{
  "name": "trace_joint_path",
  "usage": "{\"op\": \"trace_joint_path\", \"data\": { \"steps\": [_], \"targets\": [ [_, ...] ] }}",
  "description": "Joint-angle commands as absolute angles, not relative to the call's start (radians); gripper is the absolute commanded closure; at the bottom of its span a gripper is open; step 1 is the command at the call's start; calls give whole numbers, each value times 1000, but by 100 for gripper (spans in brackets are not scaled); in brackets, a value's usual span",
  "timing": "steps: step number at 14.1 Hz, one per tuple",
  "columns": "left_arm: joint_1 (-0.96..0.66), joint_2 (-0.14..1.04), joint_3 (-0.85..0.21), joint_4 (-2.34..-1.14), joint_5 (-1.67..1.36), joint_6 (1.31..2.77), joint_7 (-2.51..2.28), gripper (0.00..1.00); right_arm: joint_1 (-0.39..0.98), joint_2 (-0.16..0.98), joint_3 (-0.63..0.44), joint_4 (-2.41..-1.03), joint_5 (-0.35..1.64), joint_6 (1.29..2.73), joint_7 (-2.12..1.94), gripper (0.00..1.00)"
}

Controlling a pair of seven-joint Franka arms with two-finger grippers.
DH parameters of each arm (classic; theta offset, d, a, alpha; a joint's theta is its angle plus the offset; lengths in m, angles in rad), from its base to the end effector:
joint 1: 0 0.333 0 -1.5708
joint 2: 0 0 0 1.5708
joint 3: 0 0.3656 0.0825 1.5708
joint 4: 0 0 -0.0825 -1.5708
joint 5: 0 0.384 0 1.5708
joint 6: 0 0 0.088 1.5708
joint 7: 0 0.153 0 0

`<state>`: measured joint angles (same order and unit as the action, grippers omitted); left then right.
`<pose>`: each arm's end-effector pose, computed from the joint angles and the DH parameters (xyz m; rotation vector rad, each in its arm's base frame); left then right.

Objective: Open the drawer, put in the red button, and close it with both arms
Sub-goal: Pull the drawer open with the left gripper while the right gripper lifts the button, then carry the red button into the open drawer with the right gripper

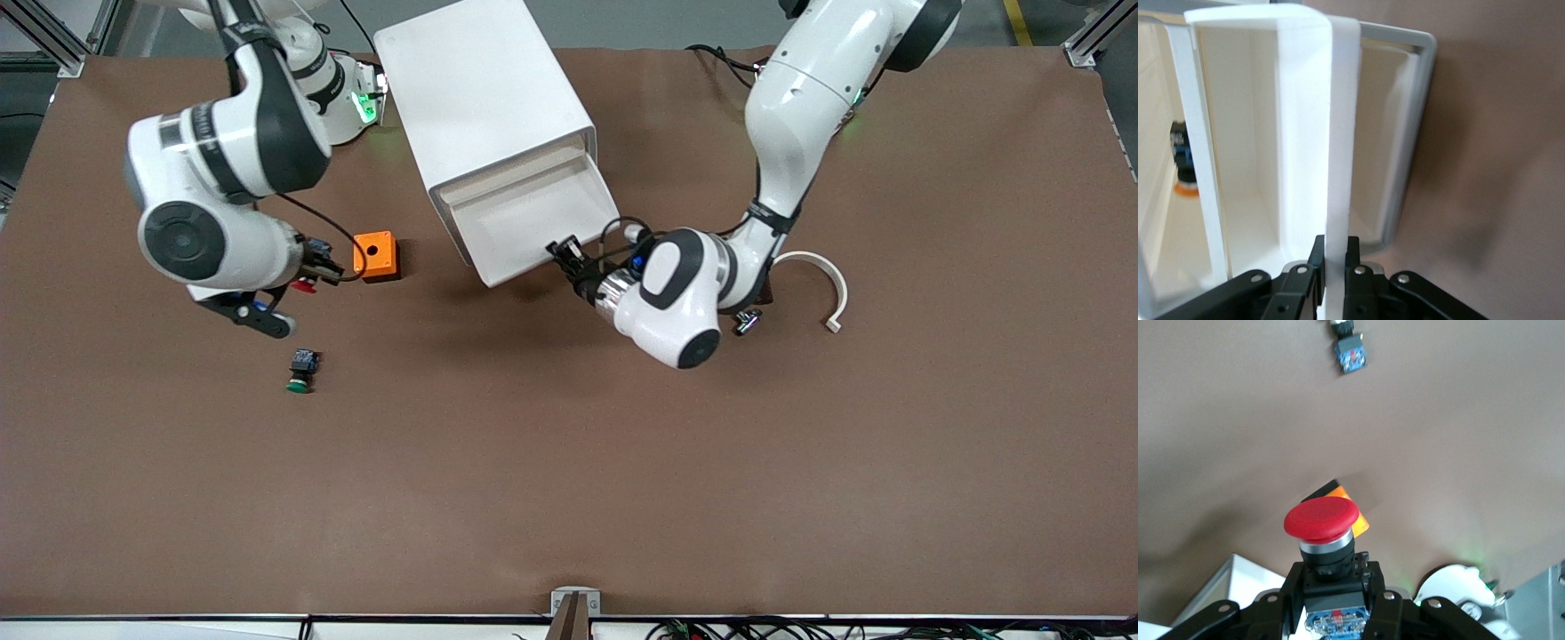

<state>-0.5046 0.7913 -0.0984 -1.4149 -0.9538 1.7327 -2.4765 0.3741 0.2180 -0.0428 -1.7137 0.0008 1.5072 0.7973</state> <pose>0.5400 -0.4892 0.2497 -0.9936 -2.2166 1.2979 0.5339 0.1854 0.4381 2.7851 -0.6626 -0.5144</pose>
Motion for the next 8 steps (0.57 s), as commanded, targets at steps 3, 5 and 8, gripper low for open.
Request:
{"op": "trace_joint_path", "data": {
  "steps": [3, 5, 8],
  "targets": [
    [-436, 799, -87, -1379, -954, 1758, -2444, 83, 506, 225, -46, -1655, 122, 1500, 1128, 85],
    [-431, 796, -87, -1379, -953, 1758, -2419, 18, 557, 235, -46, -1622, 173, 1522, 1274, 85],
    [-425, 795, -69, -1356, -948, 1758, -2416, 0, 632, 247, -46, -1618, 218, 1650, 1541, 85]
  ]
}}
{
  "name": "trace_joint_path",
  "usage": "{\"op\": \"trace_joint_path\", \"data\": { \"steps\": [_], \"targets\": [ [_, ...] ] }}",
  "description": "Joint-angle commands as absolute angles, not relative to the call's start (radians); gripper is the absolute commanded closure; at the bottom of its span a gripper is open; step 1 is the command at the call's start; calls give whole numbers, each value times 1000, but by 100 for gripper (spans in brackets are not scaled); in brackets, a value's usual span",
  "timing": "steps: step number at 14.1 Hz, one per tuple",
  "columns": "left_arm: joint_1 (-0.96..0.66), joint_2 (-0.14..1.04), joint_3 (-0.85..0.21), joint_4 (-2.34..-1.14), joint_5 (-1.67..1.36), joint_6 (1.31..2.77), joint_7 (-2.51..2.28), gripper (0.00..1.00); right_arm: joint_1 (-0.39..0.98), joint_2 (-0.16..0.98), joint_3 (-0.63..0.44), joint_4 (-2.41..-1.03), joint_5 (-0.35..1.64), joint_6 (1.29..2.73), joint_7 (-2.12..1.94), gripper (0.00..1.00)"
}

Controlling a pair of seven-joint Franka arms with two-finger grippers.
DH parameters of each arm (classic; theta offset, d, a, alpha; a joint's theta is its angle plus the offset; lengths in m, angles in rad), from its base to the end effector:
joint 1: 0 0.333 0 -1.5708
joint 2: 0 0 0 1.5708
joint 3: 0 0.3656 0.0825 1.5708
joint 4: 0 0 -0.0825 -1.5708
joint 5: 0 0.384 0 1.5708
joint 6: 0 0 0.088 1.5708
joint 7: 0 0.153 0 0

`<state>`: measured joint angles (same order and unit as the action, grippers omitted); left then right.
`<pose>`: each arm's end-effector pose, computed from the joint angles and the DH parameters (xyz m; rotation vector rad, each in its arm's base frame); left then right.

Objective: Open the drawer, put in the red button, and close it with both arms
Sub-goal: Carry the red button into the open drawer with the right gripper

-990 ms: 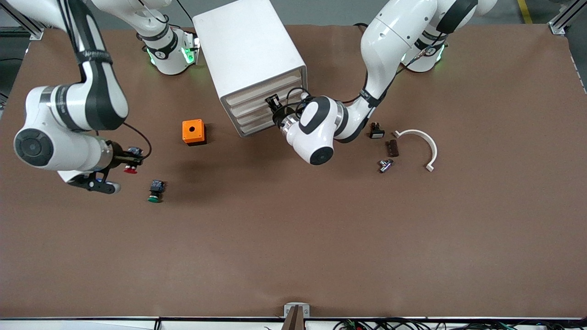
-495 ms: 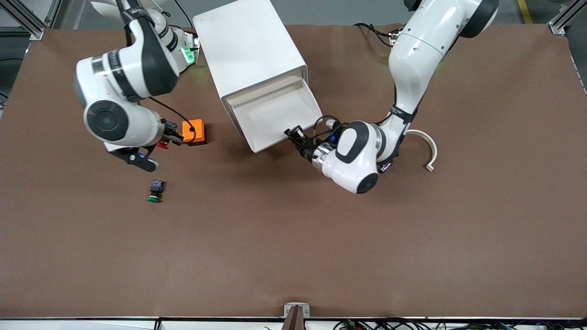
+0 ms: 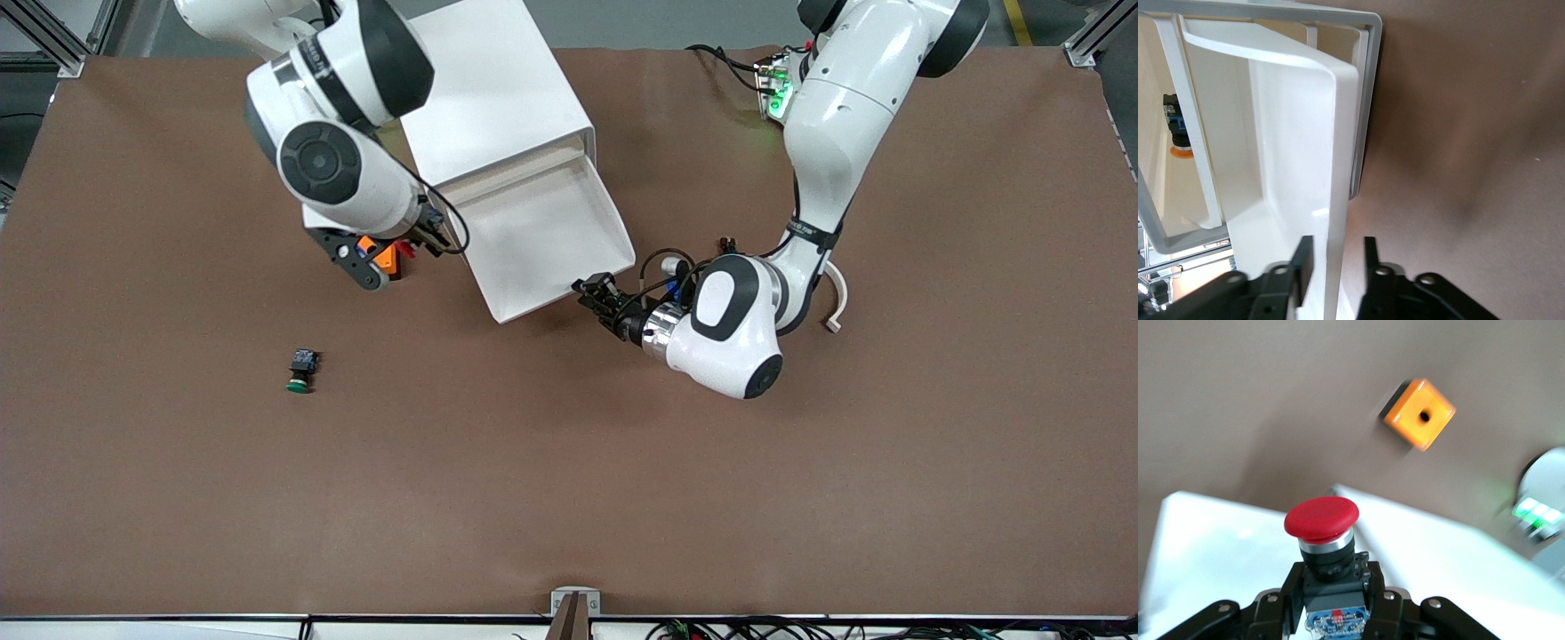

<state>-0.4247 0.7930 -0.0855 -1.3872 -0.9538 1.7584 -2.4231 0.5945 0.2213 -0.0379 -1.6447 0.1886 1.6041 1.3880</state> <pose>0.5933 -0.4413 0.2574 -0.9912 -2.3234 1.3563 0.4922 0.3414 0.4706 2.7198 -1.2519 -0.4441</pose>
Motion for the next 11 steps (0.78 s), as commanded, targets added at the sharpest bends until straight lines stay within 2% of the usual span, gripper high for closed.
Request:
{"op": "trace_joint_path", "data": {
  "steps": [1, 7, 11],
  "targets": [
    [-425, 796, -52, -1338, -945, 1758, -2408, 0, 662, 262, -46, -1618, 218, 1682, 1601, 85],
    [-425, 779, 133, -1310, -895, 1758, -2174, 0, 755, 348, -44, -1621, 222, 1842, 1746, 85],
    [-417, 765, 221, -1278, -660, 1761, -2143, 0, 795, 396, -44, -1623, 222, 1896, 1764, 84]
  ]
}}
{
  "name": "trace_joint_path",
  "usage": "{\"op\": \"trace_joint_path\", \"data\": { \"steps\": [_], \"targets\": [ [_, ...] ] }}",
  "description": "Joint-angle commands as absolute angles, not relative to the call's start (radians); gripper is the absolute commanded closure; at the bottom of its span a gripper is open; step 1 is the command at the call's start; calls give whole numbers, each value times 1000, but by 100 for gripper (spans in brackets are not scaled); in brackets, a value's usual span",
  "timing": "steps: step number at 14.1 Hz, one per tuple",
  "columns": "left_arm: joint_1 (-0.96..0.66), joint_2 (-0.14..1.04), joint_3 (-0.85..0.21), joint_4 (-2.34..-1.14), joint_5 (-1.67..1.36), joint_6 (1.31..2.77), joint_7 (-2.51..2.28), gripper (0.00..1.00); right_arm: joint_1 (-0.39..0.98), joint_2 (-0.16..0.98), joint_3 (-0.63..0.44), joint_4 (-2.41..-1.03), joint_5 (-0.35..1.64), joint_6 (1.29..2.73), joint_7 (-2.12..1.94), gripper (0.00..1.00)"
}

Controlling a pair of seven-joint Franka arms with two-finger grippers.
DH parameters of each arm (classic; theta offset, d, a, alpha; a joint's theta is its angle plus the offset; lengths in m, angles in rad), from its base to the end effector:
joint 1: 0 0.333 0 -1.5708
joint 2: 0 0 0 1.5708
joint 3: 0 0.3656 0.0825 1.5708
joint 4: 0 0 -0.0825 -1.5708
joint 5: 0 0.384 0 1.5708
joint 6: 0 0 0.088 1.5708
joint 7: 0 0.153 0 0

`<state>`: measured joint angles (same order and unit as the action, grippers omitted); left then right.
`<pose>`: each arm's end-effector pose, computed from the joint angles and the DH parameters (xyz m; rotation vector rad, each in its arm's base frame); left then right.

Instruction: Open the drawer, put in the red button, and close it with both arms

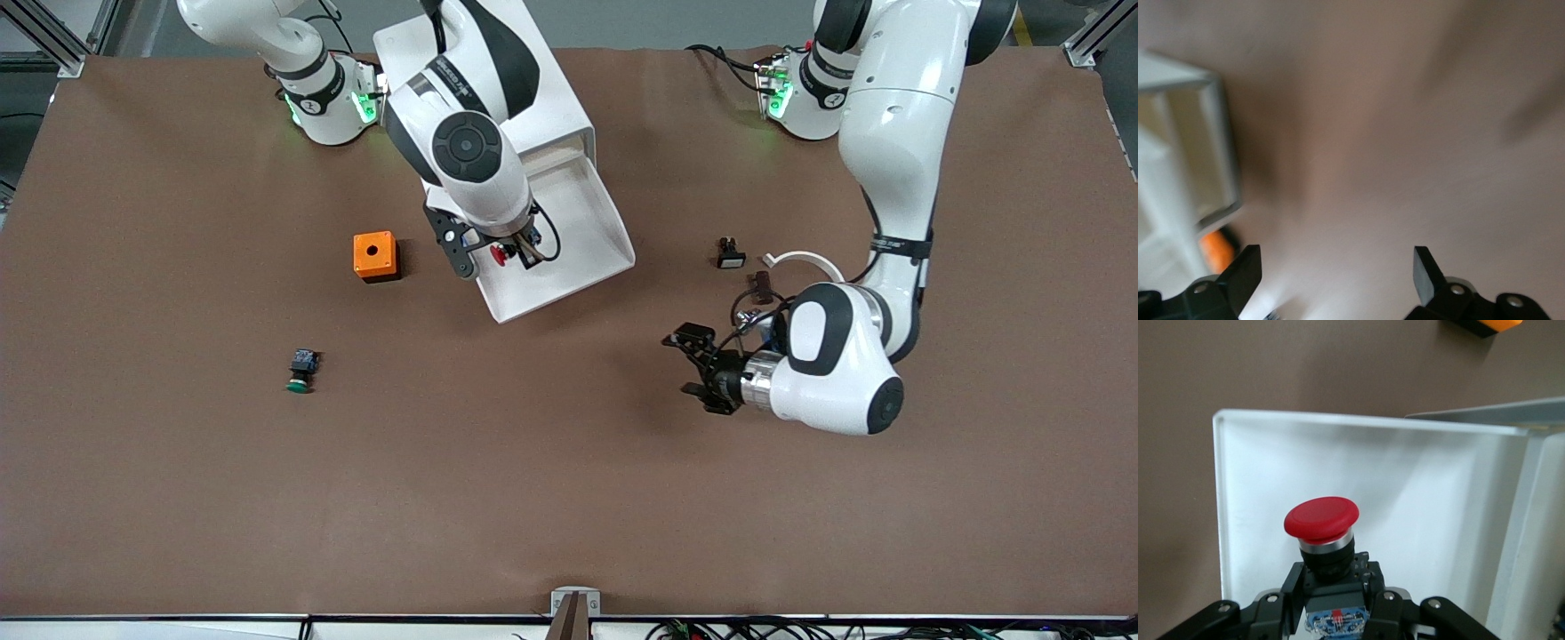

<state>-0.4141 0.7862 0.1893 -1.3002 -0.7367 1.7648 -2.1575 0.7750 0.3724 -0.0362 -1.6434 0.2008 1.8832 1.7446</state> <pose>0.6931 -0.2837 0.2677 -1.3819 -2.5810 0.9421 0.4703 0.4637 0.3914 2.6228 -1.5700 -0.3170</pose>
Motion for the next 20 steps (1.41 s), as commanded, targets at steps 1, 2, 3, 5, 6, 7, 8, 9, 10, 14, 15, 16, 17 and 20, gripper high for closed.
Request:
{"op": "trace_joint_path", "data": {
  "steps": [1, 2, 3, 5, 6, 7, 8, 9, 10, 14, 15, 16, 17, 20],
  "targets": [
    [-416, 765, 247, -1267, -644, 1761, -2114, 0, 799, 403, -44, -1623, 222, 1901, 1764, 83],
    [-417, 765, 274, -1267, -634, 1761, -2074, 0, 808, 410, -44, -1623, 222, 1902, 1764, 82],
    [-417, 764, 299, -1267, -618, 1761, -2034, 0, 813, 419, -44, -1623, 224, 1904, 1764, 82],
    [-419, 755, 350, -1267, -585, 1761, -1962, 0, 815, 436, -44, -1623, 224, 1911, 1764, 82],
    [-419, 755, 366, -1267, -559, 1761, -1924, 0, 818, 440, -44, -1623, 224, 1913, 1764, 81],
    [-417, 752, 377, -1267, -525, 1761, -1881, 0, 821, 449, -44, -1623, 224, 1913, 1764, 79],
    [-416, 747, 390, -1267, -502, 1761, -1841, 0, 822, 451, -44, -1623, 224, 1913, 1764, 78],
    [-416, 747, 402, -1267, -480, 1761, -1798, 0, 821, 453, -44, -1623, 225, 1913, 1764, 78],
    [-417, 735, 414, -1267, -465, 1761, -1752, 0, 821, 459, -44, -1621, 248, 1913, 1764, 78],
    [-419, 687, 420, -1270, -368, 1761, -1539, 0, 813, 462, -46, -1621, 287, 1917, 1766, 65],
    [-420, 672, 419, -1272, -347, 1759, -1475, 0, 811, 462, -46, -1621, 299, 1922, 1769, 64],
    [-420, 658, 419, -1272, -344, 1756, -1419, 0, 808, 462, -48, -1621, 325, 1924, 1772, 63],
    [-420, 643, 419, -1273, -345, 1756, -1370, 0, 805, 462, -51, -1623, 346, 1927, 1793, 62],
    [-428, 634, 417, -1273, -344, 1756, -1339, 0, 807, 466, -52, -1626, 351, 1965, 1857, 60]
  ]
}}
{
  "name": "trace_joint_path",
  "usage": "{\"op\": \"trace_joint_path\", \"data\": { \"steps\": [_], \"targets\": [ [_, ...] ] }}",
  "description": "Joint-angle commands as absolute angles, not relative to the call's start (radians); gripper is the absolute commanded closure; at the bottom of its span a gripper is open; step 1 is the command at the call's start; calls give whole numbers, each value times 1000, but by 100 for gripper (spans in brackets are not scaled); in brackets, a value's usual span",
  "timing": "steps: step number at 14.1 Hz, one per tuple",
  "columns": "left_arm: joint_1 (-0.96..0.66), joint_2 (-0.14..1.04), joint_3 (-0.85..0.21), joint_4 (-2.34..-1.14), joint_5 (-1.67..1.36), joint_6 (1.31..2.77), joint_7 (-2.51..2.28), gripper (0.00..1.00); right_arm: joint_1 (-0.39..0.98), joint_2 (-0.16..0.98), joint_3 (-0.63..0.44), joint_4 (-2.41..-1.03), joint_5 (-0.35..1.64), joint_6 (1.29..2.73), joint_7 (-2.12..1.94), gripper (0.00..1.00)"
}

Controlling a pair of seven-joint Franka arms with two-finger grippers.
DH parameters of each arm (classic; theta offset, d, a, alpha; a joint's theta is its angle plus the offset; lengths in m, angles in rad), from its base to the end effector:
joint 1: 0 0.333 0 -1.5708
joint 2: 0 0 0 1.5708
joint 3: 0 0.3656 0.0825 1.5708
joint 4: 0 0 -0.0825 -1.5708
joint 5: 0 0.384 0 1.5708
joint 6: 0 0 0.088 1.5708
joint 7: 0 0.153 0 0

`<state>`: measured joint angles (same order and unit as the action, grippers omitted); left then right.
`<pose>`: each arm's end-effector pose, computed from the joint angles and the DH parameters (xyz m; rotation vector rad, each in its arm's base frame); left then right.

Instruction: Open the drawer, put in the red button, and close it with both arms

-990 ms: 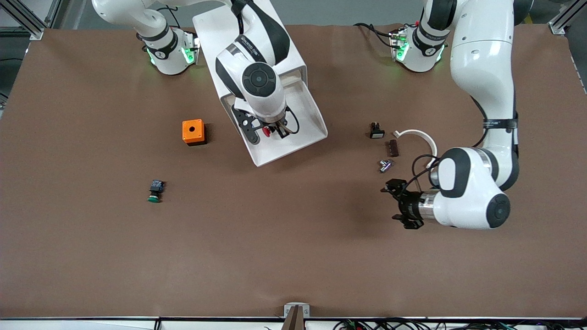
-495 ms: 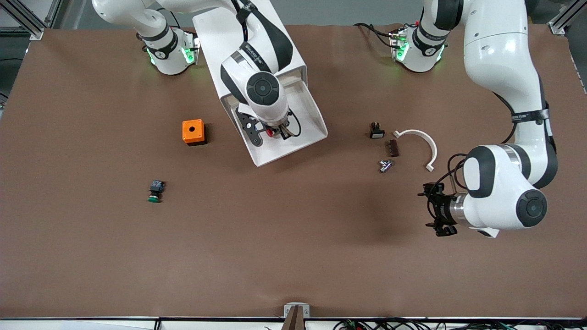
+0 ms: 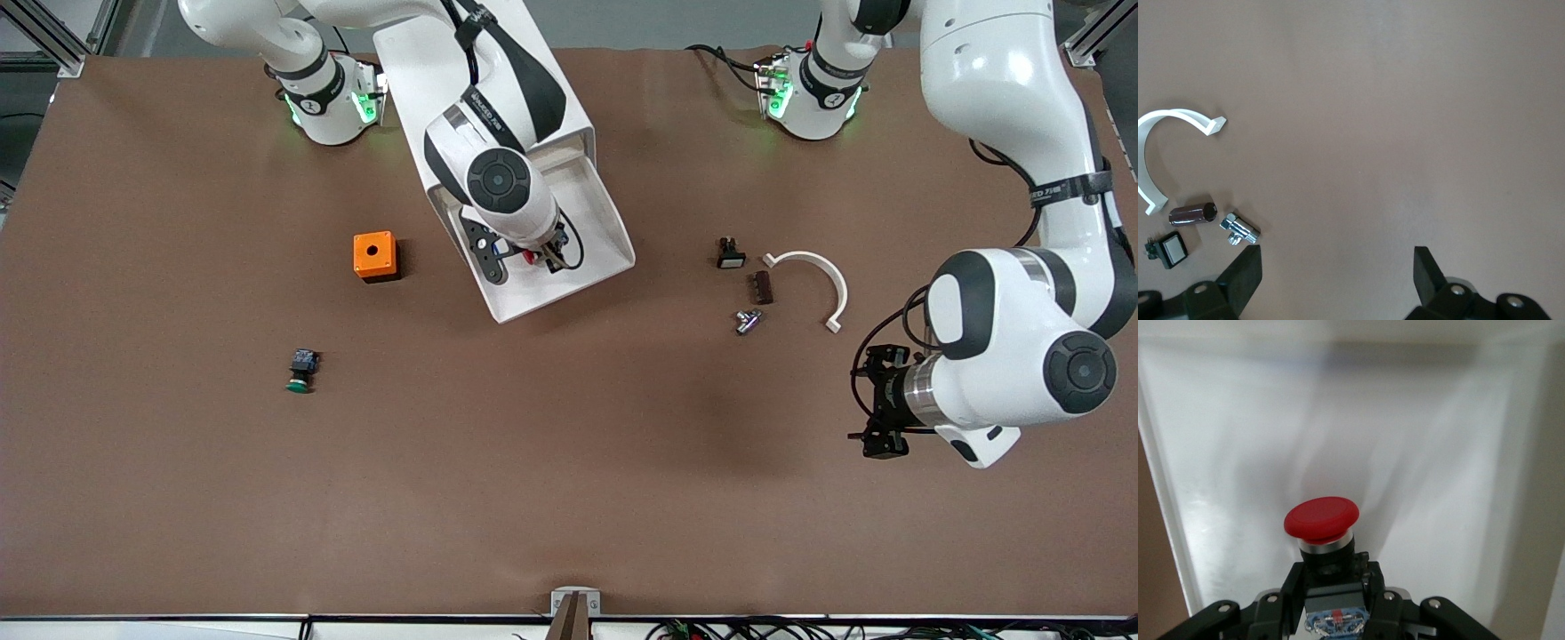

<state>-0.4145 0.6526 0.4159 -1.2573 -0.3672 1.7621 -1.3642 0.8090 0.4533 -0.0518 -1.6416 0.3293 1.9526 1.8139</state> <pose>0.7354 -0.1196 0.3853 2.3929 1.9907 -0.2198 0.4645 0.4929 0.3455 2.5187 -1.7200 -0.4632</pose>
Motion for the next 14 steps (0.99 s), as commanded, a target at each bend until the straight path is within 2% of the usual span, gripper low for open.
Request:
{"op": "trace_joint_path", "data": {
  "steps": [1, 2, 3, 4, 5, 6, 7, 10, 14],
  "targets": [
    [-431, 634, 417, -1273, -344, 1755, -1339, 0, 807, 475, -52, -1626, 348, 1965, 1868, 58],
    [-433, 632, 416, -1273, -342, 1755, -1339, 0, 807, 480, -54, -1626, 344, 1965, 1870, 57],
    [-439, 623, 414, -1273, -342, 1753, -1339, 0, 807, 485, -54, -1626, 342, 1965, 1870, 50],
    [-451, 612, 414, -1273, -334, 1753, -1336, 0, 808, 488, -54, -1626, 341, 1965, 1870, 50],
    [-465, 611, 414, -1273, -318, 1752, -1333, 0, 810, 488, -54, -1626, 339, 1965, 1870, 38],
    [-481, 606, 414, -1273, -311, 1752, -1333, 0, 813, 488, -54, -1626, 336, 1964, 1870, 12],
    [-491, 606, 416, -1275, -308, 1752, -1333, 0, 818, 486, -54, -1626, 327, 1957, 1871, 0],
    [-503, 607, 414, -1278, -301, 1752, -1324, 0, 813, 454, -52, -1608, 328, 1899, 1871, 0],
    [-544, 607, 413, -1275, -267, 1752, -1278, 0, 740, 425, -61, -1401, 316, 1547, 1800, 0]
  ]
}}
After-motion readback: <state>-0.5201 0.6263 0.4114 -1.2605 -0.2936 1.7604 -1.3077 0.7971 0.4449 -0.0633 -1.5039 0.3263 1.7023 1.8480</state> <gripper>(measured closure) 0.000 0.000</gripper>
